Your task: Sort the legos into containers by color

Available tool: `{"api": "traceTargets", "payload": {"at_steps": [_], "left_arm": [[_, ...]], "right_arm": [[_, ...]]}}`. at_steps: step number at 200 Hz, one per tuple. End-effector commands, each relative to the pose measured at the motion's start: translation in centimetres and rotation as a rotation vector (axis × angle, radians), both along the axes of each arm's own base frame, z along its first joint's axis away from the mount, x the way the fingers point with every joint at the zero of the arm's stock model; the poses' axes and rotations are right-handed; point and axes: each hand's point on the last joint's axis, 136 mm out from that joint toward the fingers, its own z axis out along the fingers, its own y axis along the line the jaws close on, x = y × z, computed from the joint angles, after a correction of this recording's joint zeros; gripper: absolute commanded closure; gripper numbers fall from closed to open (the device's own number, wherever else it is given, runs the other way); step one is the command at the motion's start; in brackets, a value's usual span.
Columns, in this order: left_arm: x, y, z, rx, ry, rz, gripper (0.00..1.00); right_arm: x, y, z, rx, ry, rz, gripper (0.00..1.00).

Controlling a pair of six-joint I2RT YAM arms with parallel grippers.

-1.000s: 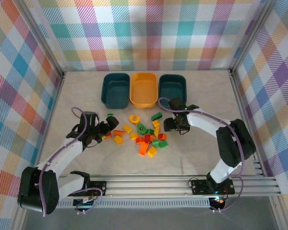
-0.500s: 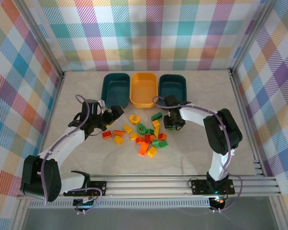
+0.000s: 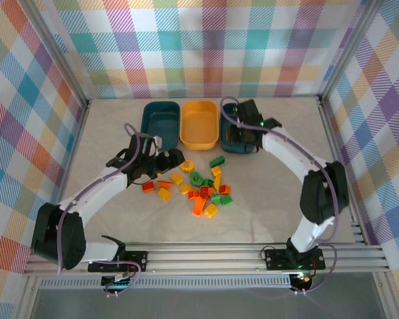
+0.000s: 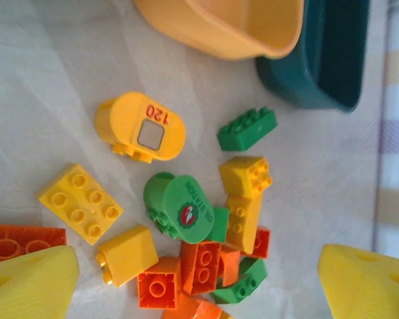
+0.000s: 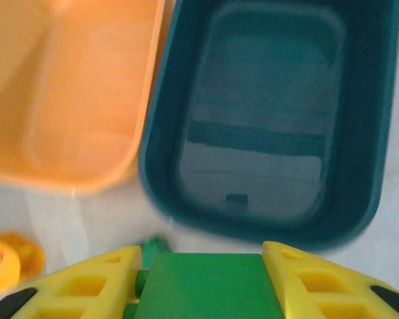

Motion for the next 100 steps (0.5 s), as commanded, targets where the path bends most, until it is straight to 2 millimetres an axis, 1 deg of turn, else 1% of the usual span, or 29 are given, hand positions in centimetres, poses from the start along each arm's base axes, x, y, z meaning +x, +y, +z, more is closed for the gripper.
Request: {"api": "traceTargets", "payload": {"at_steps": [1, 18, 29, 46, 55, 63, 69, 82, 100], "left_arm": [[-2.1, -1.7, -1.6, 0.128, 0.055, -0.123, 0.1], [-3.6, -3.3, -2.4, 0.195, 0.064, -0.19, 0.11], [-4.7, -4.2, -2.8, 0.214, 0.066, -0.225, 0.1], [-6.2, -5.1, -3.4, 0.243, 0.075, -0.275, 0.11], [-7.0, -5.4, -3.9, 0.262, 0.082, -0.3, 0.11], [-7.7, -5.5, -4.3, 0.278, 0.087, -0.322, 0.11], [-8.2, -5.7, -4.5, 0.289, 0.093, -0.338, 0.11], [-9.1, -5.7, -5.1, 0.318, 0.1, -0.364, 0.1], [-10.0, -5.7, -5.8, 0.344, 0.107, -0.387, 0.1]], "right_arm": [[3.3, -1.1, -4.0, -0.06, 0.094, -0.022, 0.67], [5.6, -1.1, -4.8, -0.068, 0.12, -0.03, 0.66], [6.7, -1.4, -5.3, -0.066, 0.132, -0.045, 0.64], [7.7, -1.8, -5.6, -0.064, 0.146, -0.061, 0.57], [7.9, -1.8, -5.5, -0.06, 0.149, -0.059, 0.49], [8.1, -1.8, -5.0, -0.057, 0.14, -0.055, 0.38], [8.1, -1.8, -4.4, -0.055, 0.129, -0.052, 0.33], [8.0, -1.9, -2.9, -0.05, 0.097, -0.051, 0.3], [7.1, -2.2, -0.5, -0.03, 0.04, -0.054, 0.28]]}}
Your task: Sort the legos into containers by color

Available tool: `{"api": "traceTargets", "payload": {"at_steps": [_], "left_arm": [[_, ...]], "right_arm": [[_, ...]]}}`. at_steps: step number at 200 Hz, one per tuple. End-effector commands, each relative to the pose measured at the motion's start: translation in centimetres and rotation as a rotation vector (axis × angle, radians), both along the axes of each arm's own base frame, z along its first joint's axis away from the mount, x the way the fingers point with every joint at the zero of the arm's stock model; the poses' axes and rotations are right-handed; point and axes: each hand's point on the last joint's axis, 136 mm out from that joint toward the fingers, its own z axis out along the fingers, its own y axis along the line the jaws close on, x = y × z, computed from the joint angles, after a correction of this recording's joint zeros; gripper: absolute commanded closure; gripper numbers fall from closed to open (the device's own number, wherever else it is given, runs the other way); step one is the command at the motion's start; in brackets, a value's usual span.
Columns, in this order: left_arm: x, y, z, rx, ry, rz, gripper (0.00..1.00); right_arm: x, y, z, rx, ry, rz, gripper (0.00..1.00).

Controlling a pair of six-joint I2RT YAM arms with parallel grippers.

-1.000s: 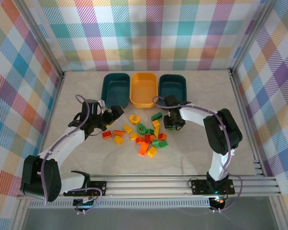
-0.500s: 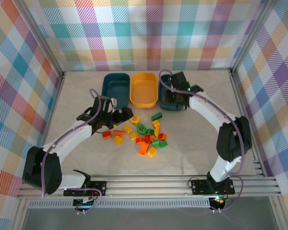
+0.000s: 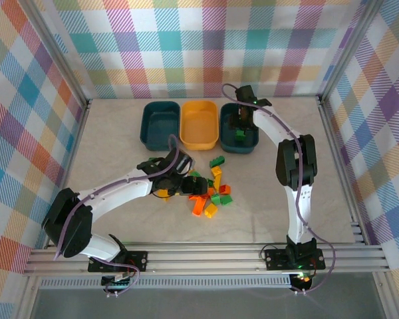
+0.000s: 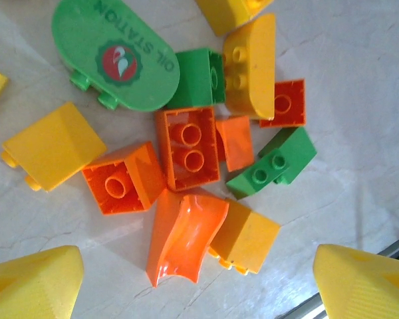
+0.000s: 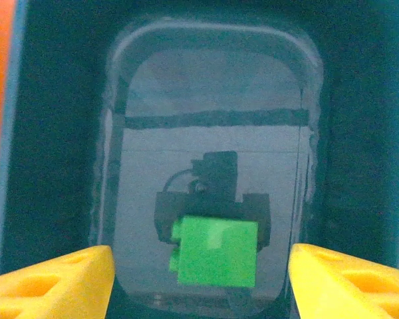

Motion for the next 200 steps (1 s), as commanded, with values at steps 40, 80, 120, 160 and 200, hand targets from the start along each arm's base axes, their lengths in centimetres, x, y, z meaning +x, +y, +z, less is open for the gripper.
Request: {"api": "traceTargets", "payload": {"at_steps": [40, 80, 120, 160, 200], "left_arm": [[-3.3, -0.1, -3.6, 0.128, 0.032, -0.114, 0.15], [-4.3, -1.4, -5.6, 0.197, 0.023, -0.185, 0.23], [-3.0, -1.3, -6.8, 0.249, -0.008, -0.165, 0.28], [-2.0, -2.3, -6.7, 0.227, -0.048, -0.164, 0.31], [-2.0, -3.2, -8.0, 0.234, -0.012, -0.192, 0.31]], "right_arm": [[-5.9, -0.4, 7.6, 0.131, -0.169, 0.0, 0.27], [-12.1, -1.9, 2.5, 0.163, -0.073, -0.041, 0.27], [-16.0, -3.1, -0.7, 0.152, 0.009, -0.051, 0.28], [-16.9, -3.5, -1.3, 0.139, 0.028, -0.048, 0.28], [-16.6, -3.5, -0.4, 0.139, 0.003, -0.048, 0.28]]}}
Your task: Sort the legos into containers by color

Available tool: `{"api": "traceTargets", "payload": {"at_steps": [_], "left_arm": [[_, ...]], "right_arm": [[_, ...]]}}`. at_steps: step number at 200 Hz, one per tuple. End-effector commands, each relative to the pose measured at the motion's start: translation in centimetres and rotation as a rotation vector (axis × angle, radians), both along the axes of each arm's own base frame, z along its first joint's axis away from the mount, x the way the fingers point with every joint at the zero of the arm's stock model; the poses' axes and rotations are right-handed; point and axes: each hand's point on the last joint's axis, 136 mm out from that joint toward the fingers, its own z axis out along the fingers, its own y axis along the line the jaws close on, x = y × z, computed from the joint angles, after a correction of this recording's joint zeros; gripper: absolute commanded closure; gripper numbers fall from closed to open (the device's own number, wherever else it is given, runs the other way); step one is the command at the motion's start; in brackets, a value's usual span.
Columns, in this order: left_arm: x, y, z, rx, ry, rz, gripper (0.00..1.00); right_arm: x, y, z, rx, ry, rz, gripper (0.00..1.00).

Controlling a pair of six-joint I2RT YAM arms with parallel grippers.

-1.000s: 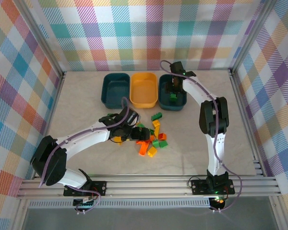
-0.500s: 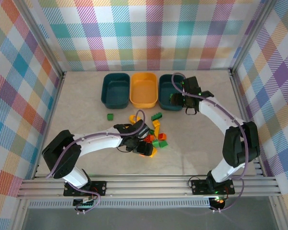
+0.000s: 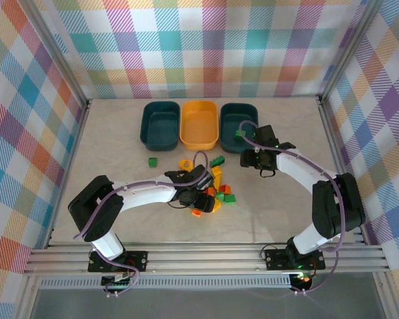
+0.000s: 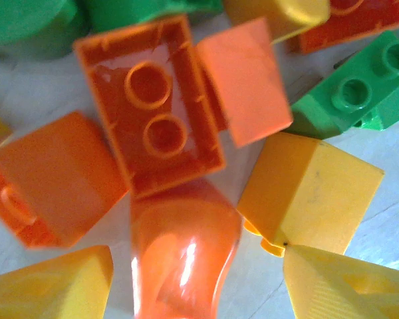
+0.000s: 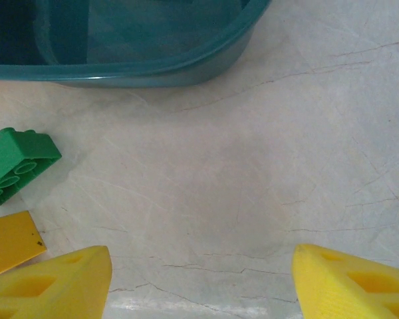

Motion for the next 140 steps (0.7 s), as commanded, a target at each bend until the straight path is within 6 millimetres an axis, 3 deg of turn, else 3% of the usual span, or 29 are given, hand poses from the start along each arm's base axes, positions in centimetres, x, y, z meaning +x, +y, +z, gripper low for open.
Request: {"api": "traceTargets", "payload": {"at_steps": [1, 57, 104, 140], "left_arm": [[0.2, -0.1, -1.5, 0.037, 0.004, -0.017, 0.31], [-0.2, 1.0, -0.8, 0.056, -0.012, -0.019, 0.37], [-0.4, 2.1, 0.6, 0.066, -0.058, -0.049, 0.23], [-0.8, 2.1, 0.4, 0.05, -0.07, -0.115, 0.25]], "right_arm": [[0.5, 0.4, 1.7, 0.025, -0.049, -0.001, 0.28], [-0.2, 0.3, 1.0, 0.029, -0.034, -0.006, 0.28], [-0.3, 0.3, 1.4, 0.039, -0.05, -0.009, 0.28], [-0.5, 0.5, 0.9, 0.049, -0.024, -0.011, 0.29]]}}
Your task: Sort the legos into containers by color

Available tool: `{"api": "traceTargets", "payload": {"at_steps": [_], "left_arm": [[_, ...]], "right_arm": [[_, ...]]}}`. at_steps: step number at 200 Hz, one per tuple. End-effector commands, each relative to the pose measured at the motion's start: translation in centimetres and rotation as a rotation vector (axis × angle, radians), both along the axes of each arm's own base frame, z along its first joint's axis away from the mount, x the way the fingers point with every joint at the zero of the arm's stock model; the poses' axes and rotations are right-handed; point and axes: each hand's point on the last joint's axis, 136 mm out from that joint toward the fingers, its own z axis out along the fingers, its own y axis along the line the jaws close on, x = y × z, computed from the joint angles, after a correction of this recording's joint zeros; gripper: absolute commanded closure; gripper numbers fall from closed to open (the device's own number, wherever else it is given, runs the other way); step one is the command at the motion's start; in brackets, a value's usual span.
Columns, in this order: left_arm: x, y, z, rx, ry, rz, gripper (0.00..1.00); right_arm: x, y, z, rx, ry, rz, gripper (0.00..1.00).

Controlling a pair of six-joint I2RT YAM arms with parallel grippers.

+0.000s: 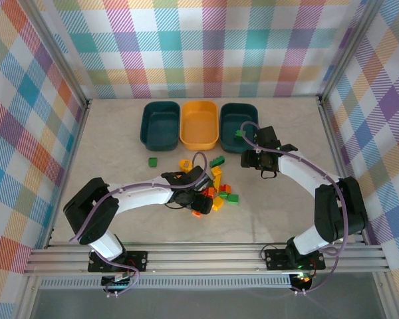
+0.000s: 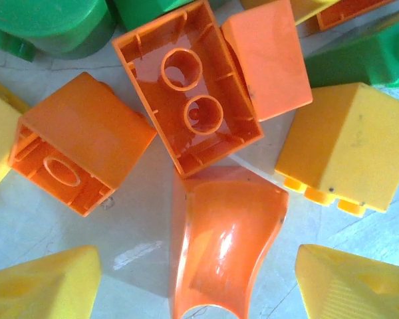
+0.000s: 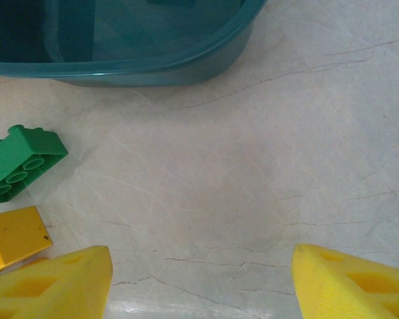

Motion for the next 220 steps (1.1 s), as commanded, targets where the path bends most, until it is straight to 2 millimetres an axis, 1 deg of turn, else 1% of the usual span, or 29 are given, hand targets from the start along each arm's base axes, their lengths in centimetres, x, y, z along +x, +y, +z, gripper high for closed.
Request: {"api": "traceTargets", "payload": {"at_steps": [1, 28, 52, 65, 89, 111, 163, 185, 199, 220], "left_arm": [[-0.6, 0.5, 0.0, 0.012, -0.014, -0.06, 0.25], [-0.8, 0.0, -0.8, -0.01, 0.005, -0.069, 0.27], [-0.8, -1.0, -0.8, -0.057, 0.008, -0.069, 0.27], [-0.6, -1.1, -0.8, -0.056, 0.006, -0.064, 0.28], [-0.6, -1.1, -1.1, -0.059, 0.004, -0.059, 0.29], [-0.6, -0.7, -1.6, -0.043, 0.003, -0.051, 0.32], [-0.7, -0.1, -2.5, 0.042, -0.017, -0.065, 0.37], [-0.5, -0.1, -2.4, 0.076, -0.038, -0.069, 0.46], [-0.5, -0.3, -2.2, 0.075, -0.047, -0.076, 0.55], [-0.9, -0.5, -1.6, 0.062, -0.049, -0.09, 0.66]], "right_arm": [[-0.1, 0.5, 0.5, 0.034, -0.008, -0.007, 0.29], [-0.5, 0.3, 0.6, 0.038, -0.009, -0.02, 0.29], [-0.7, 0.4, 0.4, 0.048, 0.001, -0.024, 0.29], [-0.6, 0.4, 0.3, 0.046, 0.004, -0.025, 0.29], [-0.4, 0.3, 0.7, 0.041, -0.007, -0.027, 0.29], [-0.4, 0.3, 1.0, 0.04, -0.014, -0.026, 0.29], [-0.9, -0.1, 0.6, 0.026, -0.013, -0.025, 0.29], [-1.0, -0.2, 0.6, 0.025, -0.014, -0.025, 0.29], [-1.0, -0.2, 0.6, 0.022, -0.017, -0.023, 0.29], [-1.0, -0.4, 0.9, 0.009, -0.027, -0.019, 0.29]]}}
